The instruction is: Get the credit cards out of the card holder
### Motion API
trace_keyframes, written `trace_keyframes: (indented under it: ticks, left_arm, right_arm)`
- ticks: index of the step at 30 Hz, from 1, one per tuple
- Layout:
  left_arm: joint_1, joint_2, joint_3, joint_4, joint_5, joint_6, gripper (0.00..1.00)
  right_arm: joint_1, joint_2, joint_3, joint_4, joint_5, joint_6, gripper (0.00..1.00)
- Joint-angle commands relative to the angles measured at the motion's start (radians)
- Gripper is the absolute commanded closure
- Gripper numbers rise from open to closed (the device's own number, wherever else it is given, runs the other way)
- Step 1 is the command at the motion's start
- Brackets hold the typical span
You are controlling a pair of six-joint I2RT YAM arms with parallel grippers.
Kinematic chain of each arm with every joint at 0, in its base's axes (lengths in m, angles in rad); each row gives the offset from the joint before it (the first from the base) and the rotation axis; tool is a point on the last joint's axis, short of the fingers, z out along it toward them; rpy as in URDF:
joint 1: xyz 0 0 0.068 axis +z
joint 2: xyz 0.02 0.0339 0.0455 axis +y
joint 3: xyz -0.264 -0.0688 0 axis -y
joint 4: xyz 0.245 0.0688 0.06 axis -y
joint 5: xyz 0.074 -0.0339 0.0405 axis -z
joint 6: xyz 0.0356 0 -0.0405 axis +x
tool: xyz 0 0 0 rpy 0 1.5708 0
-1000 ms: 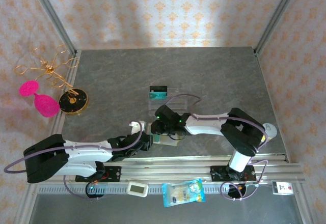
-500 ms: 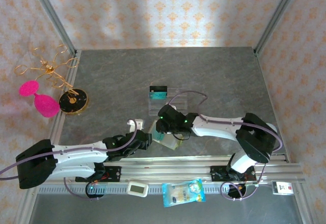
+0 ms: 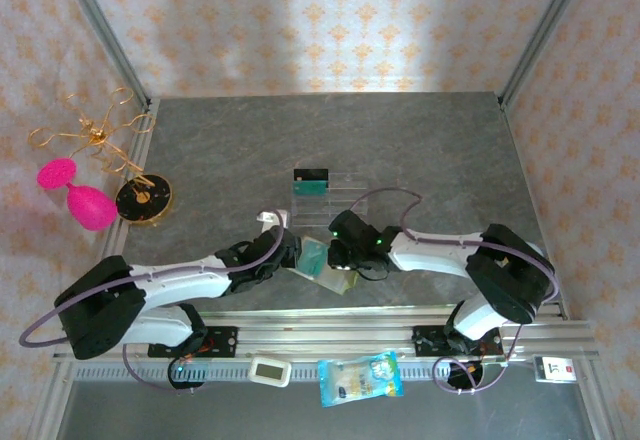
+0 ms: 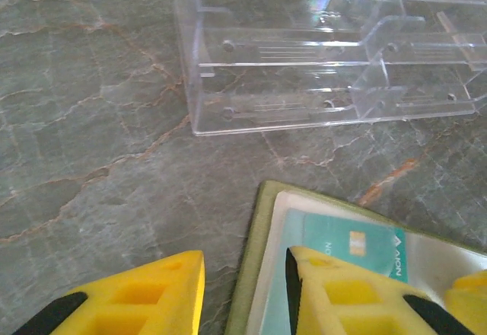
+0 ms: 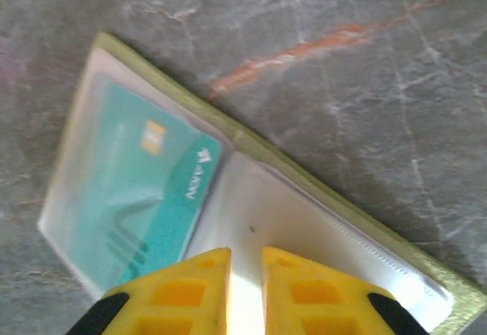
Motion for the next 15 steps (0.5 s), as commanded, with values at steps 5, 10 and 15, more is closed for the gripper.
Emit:
trace_keyframes:
  ticks: [5,10,15]
  left_arm:
    - [0.005,0.030,0.013,0.046,0.083,0.018,0.64]
    - [-0.020,-0.007,-0.036,0.046,0.123,-0.032,0.65]
    - [-0.081,-0.022,-0.083,0.019,0.141,-0.105,0.69]
  right_arm:
    - [-0.031,0.070,0.036,-0.091,0.130,-0.189,0.86]
    - [-0.040,0.105,0.122,-0.138,0.206,-0.304,0.85]
    - [-0.040,0.106,0.172,-0.166,0.238,-0.367,0.84]
